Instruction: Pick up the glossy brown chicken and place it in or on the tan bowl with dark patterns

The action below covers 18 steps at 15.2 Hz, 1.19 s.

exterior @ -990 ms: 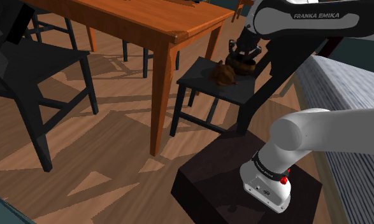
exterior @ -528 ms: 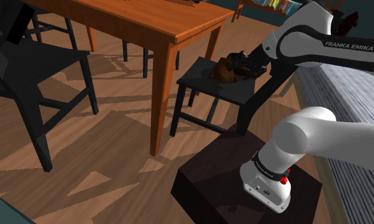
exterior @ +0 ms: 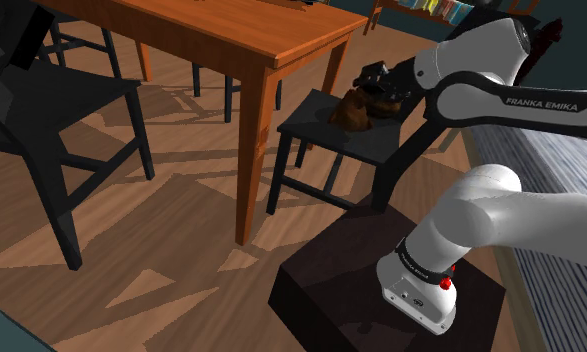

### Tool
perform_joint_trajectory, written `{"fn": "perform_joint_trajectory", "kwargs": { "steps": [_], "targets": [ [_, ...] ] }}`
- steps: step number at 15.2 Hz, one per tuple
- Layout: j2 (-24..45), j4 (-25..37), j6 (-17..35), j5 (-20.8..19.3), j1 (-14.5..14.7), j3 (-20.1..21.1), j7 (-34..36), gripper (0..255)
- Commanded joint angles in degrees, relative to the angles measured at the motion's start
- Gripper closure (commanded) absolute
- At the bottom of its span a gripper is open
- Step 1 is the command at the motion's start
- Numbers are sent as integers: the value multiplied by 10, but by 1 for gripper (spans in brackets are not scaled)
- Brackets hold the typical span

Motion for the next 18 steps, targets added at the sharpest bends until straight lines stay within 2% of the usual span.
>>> {"fn": "perform_joint_trajectory", "kwargs": {
  "steps": [1, 2, 6, 9, 18],
  "targets": [
    [0, 0, 0, 0, 0, 0, 0, 0],
    [0, 0, 0, 0, 0, 0, 0, 0],
    [199, 176, -142, -44, 42, 17, -95, 0],
    [338, 297, -243, -81, 56, 37, -161, 0],
    [389, 281, -174, -90, 47, 22, -159, 0]
  ]
}}
